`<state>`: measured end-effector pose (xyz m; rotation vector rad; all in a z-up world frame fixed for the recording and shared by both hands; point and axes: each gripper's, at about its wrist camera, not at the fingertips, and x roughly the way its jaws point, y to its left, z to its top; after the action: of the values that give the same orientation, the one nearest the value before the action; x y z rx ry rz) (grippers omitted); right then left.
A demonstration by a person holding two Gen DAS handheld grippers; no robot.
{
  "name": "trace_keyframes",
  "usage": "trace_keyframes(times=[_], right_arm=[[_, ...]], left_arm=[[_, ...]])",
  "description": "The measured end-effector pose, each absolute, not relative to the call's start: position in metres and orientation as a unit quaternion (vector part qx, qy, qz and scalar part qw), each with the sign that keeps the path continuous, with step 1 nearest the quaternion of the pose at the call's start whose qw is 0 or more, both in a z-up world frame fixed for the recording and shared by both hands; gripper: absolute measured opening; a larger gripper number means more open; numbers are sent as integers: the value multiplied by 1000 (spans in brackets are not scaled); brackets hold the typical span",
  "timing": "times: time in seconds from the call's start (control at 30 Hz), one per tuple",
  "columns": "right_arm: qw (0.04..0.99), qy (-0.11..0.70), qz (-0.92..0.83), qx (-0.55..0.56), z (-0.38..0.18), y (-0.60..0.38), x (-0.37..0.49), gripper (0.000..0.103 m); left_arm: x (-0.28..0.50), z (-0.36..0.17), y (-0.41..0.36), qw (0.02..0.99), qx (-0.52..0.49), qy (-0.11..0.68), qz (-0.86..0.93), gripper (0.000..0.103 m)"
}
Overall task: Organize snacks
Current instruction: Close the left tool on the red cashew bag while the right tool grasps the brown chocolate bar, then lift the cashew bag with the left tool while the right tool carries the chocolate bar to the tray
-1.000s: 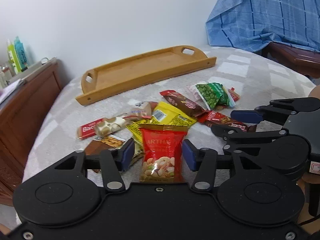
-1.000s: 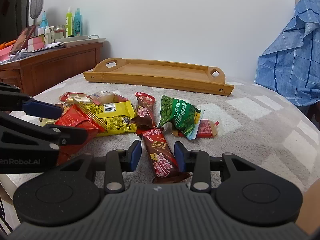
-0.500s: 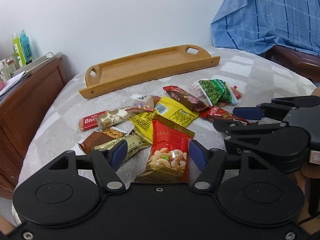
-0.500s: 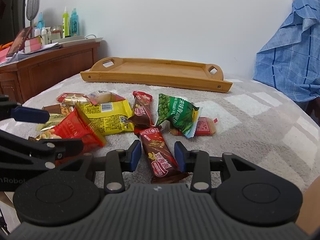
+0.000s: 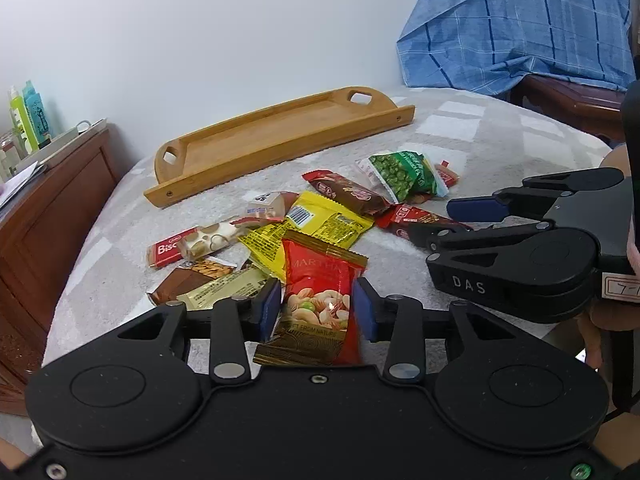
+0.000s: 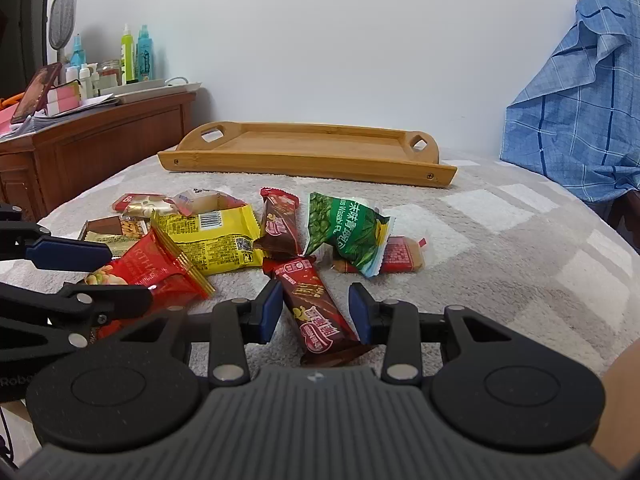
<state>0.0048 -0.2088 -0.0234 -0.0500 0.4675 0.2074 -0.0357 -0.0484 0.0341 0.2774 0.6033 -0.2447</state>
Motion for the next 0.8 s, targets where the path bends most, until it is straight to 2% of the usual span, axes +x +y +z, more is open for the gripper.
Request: trace_keyframes(times=[0.1,0.33,0.6,0.67,0.73,0.8], right_arm=[[967,232,105,-25,-23,-209,5,57],[966,232,110,-31,-24,-207,5,57],[963,235,122,-42,-26,-198,16,57],[961,244,128,-33,-26,-199,19,38],[961,245,125,-32,-25,-201,17,30],[960,246,129,-27,-24,-203,15,28]], left_arm=[[-32,28,-50,933,140,306,-130,45],[-26,19,-49,927,136,324,-128,46],[-21,21,-49,927,131,329,-123,42],[-21,23,-49,929,127,327,-120,41],[-21,26,-48,932,121,323,-114,41],[-20,30,-47,934,114,322,-109,41]])
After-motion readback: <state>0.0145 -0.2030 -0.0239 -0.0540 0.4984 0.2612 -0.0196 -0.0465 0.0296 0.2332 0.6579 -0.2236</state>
